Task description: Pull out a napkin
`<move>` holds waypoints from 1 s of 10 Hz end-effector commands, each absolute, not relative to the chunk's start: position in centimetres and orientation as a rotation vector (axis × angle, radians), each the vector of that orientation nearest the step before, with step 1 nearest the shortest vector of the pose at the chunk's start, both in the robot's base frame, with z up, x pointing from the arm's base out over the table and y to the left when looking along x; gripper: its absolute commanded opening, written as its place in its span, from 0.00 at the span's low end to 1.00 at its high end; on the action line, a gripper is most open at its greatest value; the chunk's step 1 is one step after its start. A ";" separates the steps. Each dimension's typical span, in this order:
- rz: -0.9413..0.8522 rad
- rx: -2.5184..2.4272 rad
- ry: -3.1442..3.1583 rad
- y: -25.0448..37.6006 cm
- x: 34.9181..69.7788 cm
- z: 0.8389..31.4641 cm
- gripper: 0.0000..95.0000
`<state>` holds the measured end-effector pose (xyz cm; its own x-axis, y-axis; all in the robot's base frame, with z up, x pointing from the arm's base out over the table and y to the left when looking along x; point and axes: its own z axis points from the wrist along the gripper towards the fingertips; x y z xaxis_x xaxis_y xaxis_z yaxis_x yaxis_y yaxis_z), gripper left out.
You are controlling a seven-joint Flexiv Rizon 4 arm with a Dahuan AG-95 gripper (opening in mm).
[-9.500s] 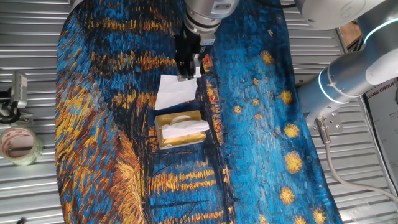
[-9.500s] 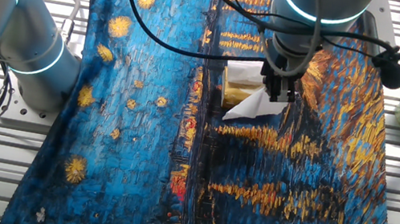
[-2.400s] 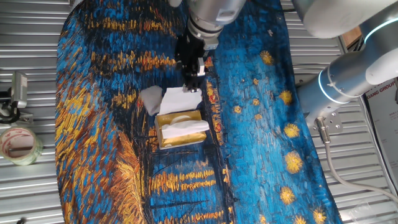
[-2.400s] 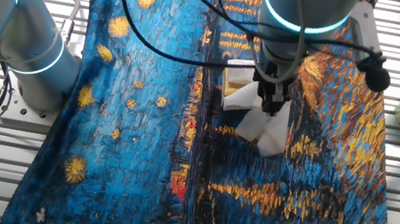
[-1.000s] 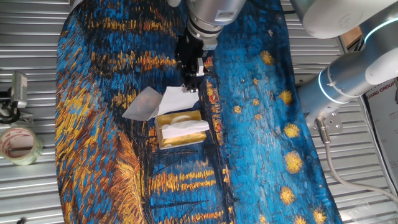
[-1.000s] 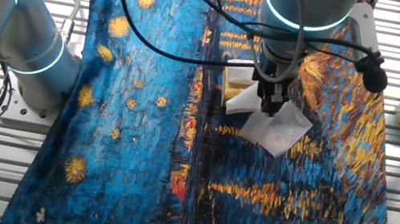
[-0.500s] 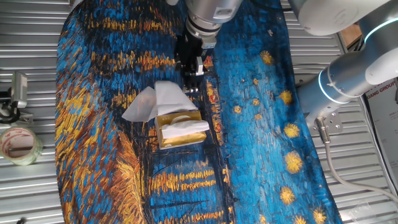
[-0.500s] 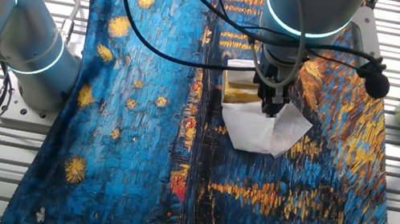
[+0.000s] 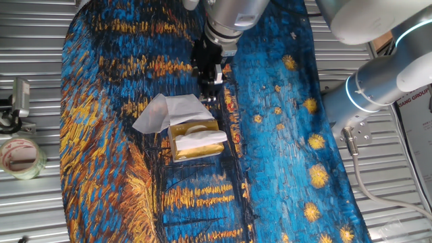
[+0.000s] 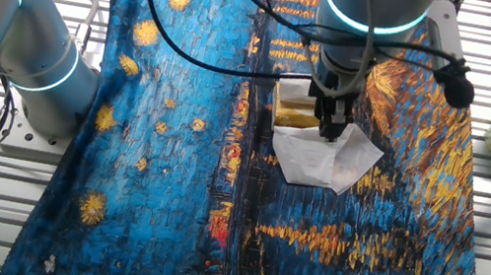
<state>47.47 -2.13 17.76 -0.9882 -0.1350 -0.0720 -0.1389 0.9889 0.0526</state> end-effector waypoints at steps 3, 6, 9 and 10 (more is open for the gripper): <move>0.111 -0.168 3.072 -2.2 47.5 17.8 0.40; 0.089 -0.156 3.082 -2.2 47.4 17.8 0.40; 0.113 -0.113 3.078 -2.1 47.4 17.8 0.40; 0.142 -0.114 3.074 -2.1 47.3 17.9 0.40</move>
<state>47.18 -2.10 17.98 -0.9955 -0.0671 -0.0672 -0.0730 0.9933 0.0892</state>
